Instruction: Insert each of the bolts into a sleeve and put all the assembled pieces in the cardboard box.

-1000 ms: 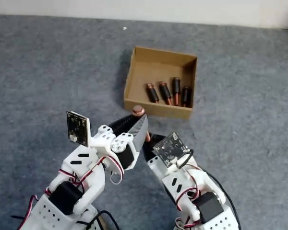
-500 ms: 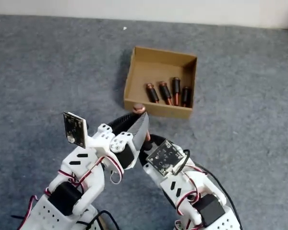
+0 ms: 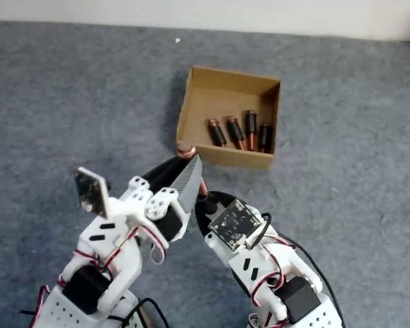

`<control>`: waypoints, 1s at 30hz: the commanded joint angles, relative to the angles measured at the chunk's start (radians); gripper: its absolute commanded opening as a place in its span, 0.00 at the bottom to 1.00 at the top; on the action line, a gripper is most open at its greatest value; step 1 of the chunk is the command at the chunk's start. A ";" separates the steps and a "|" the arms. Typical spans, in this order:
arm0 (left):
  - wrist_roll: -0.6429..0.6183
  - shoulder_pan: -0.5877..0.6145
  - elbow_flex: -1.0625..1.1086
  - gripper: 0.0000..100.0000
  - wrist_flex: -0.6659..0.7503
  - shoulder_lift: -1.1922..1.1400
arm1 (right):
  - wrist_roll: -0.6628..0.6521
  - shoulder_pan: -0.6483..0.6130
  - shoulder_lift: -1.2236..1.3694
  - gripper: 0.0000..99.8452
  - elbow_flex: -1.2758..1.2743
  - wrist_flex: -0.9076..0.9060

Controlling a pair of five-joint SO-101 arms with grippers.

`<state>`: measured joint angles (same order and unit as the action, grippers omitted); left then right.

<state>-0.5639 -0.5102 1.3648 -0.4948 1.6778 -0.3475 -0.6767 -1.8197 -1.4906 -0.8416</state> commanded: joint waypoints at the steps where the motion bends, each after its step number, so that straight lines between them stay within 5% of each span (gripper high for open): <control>1: -0.006 -0.002 0.059 0.01 -0.023 0.120 | -0.011 0.010 -0.018 0.00 0.071 0.031; 16: -0.006 -0.042 0.173 0.01 -0.031 0.150 | -0.011 0.008 -0.018 0.00 0.073 0.031; 21: -0.008 -0.174 0.131 0.01 -0.187 0.150 | -0.011 0.015 -0.018 0.00 0.073 0.050; 30: -0.006 -0.186 0.099 0.08 -0.331 0.150 | 0.063 0.074 -0.018 0.00 0.073 0.093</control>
<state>-0.5669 -0.6529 1.5044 -0.7649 1.8190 -0.3107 -0.6552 -1.8182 -1.4937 -0.8155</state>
